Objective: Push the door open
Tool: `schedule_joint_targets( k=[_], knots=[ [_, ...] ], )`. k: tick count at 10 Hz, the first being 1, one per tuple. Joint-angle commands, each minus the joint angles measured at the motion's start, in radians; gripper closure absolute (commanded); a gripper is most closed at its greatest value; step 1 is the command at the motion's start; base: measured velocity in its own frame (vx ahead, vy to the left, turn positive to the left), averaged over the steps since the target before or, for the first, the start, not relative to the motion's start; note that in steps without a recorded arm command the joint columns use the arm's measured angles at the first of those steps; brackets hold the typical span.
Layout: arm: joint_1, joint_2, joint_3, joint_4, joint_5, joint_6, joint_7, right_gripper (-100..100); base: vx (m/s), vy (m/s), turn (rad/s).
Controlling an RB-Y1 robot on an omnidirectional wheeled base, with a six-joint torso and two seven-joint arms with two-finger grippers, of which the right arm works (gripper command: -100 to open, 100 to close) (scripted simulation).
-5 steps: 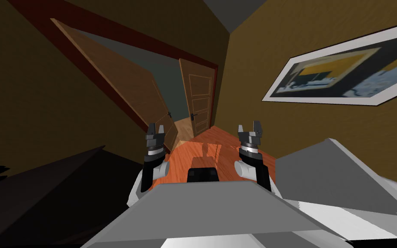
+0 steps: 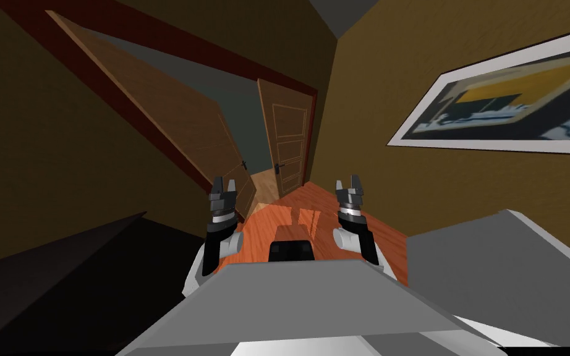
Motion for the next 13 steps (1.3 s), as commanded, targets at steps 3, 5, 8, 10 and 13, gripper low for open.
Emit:
schedule_joint_targets(
  k=[3,5,8,10,13],
  knots=[
    [-0.045,-0.018,0.012,0.078,0.009,0.009,-0.008,-100,0.126,-0.013,0.057],
    [-0.069,-0.026,0.017,0.117,0.013,0.014,-0.011,-100,0.087,-0.014,0.046],
    [-0.11,-0.037,0.026,0.182,0.021,0.024,-0.018,-100,0.089,-0.017,0.064],
    [-0.138,-0.045,0.032,0.227,0.025,0.03,-0.022,-100,0.106,-0.031,0.061],
    [-0.184,-0.053,0.042,0.302,0.034,0.041,-0.029,-100,0.102,-0.024,0.066]
  ],
)
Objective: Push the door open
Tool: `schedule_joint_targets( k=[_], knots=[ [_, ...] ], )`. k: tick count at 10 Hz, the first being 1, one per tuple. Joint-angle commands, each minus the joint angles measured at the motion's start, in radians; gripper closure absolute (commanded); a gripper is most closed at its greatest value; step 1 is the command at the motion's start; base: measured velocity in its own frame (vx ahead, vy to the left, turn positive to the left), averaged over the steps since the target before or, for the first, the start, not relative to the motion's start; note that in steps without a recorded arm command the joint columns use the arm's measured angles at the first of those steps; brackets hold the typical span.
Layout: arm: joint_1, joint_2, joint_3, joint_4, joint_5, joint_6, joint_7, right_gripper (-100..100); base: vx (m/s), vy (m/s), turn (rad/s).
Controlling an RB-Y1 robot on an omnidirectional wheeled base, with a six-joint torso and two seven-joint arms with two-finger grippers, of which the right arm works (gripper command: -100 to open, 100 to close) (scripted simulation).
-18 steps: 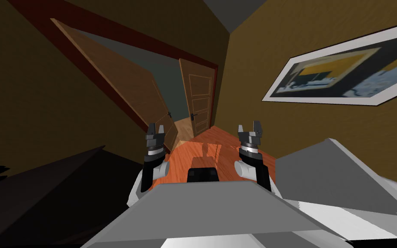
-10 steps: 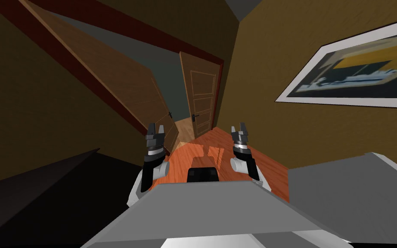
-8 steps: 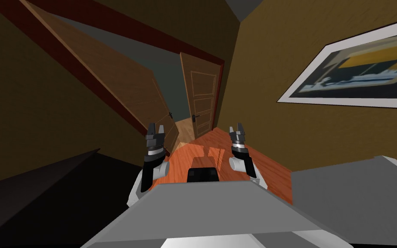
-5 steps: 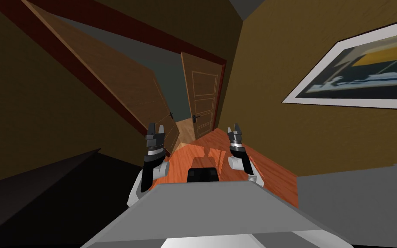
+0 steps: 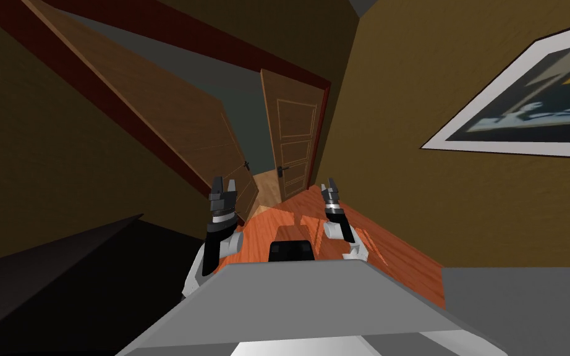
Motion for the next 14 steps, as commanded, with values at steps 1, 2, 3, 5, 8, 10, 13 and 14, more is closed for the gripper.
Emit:
schedule_joint_targets(
  k=[1,2,3,5,8,10,13,14],
  knots=[
    [-0.028,-0.004,0.006,0.043,0.005,0.006,-0.003,-100,0.093,-0.016,0.071],
    [-0.043,-0.006,0.009,0.069,0.008,0.01,-0.006,-100,0.099,-0.025,0.067],
    [-0.06,-0.008,0.013,0.095,0.011,0.013,-0.008,-100,0.102,-0.028,0.071],
    [-0.093,-0.012,0.02,0.148,0.016,0.021,-0.014,-100,0.092,-0.035,0.066],
    [-0.143,-0.015,0.031,0.227,0.025,0.032,-0.021,-100,0.099,-0.031,0.075],
    [-0.177,-0.017,0.038,0.284,0.031,0.04,-0.027,-100,0.087,-0.032,0.084],
    [-0.228,-0.016,0.049,0.367,0.04,0.052,-0.035,-100,0.102,-0.032,0.066],
    [-0.245,-0.016,0.053,0.393,0.043,0.056,-0.037,-100,0.078,-0.041,0.076]
  ],
)
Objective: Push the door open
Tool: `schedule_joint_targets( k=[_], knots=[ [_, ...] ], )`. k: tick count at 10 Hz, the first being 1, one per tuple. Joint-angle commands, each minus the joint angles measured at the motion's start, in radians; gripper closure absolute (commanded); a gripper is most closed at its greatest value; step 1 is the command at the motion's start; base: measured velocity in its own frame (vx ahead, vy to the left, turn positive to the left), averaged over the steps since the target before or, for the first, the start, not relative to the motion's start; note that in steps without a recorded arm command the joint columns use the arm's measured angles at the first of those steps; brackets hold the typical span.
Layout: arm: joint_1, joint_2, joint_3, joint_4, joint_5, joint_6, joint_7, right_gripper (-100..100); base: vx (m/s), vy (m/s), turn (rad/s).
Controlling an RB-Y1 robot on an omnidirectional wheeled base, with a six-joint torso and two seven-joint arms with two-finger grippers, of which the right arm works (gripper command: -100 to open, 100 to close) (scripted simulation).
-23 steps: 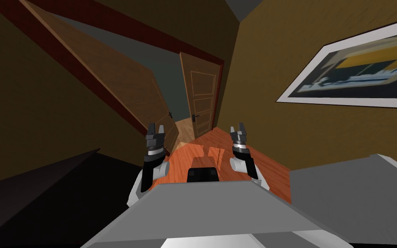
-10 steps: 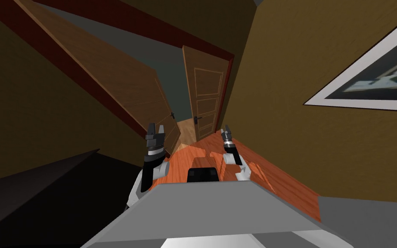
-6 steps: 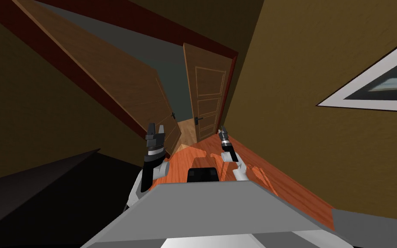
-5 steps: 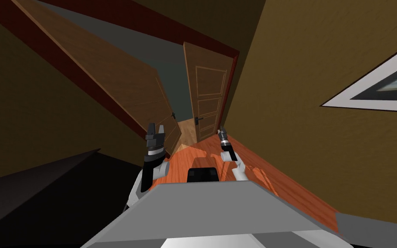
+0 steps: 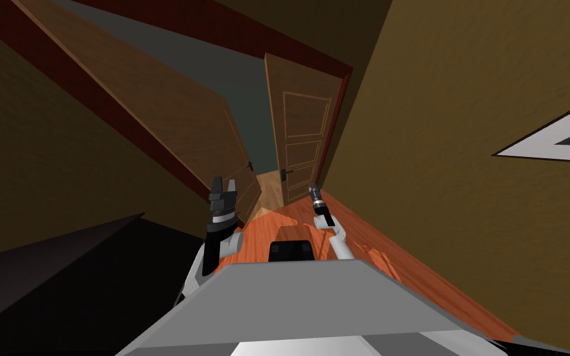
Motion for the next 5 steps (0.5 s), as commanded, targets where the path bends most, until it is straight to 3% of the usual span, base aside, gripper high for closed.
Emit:
schedule_joint_targets(
  k=[1,5],
  knots=[
    [-0.013,-0.001,0.001,0.029,0.001,-0.005,-0.003,-100,0.05,-0.03,0.025],
    [-0.079,0.004,0.016,0.136,0.013,0.01,-0.013,-100,0.078,-0.024,0.063]
  ],
)
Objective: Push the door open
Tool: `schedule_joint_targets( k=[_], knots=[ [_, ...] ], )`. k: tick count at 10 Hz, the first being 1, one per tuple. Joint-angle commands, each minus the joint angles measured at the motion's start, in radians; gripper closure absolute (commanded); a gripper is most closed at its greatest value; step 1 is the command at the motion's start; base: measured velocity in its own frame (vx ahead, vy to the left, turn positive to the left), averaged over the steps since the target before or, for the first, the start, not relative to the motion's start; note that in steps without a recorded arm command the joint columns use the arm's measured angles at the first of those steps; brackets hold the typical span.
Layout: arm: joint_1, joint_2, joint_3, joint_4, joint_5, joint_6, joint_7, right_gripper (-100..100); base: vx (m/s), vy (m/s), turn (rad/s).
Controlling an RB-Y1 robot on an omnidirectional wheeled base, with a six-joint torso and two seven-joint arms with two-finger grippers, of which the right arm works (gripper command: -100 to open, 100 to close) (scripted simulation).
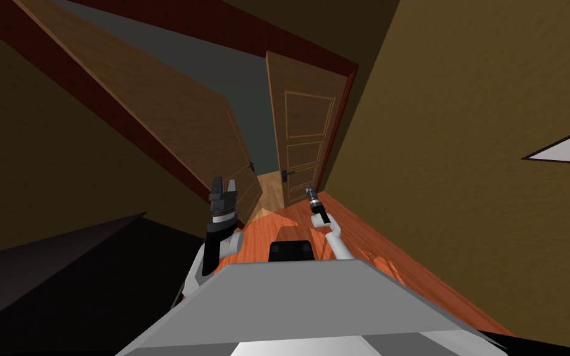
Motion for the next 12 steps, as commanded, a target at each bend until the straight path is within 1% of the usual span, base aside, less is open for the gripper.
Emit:
schedule_joint_targets(
  k=[1,6,12],
  knots=[
    [-0.026,0.0,0.006,0.044,0.004,0.005,-0.006,-100,0.106,-0.04,0.075],
    [-0.102,0.012,0.022,0.168,0.018,0.022,-0.018,-100,0.092,-0.046,0.071],
    [-0.182,0.031,0.039,0.297,0.032,0.041,-0.03,-100,0.09,-0.041,0.055]
  ],
)
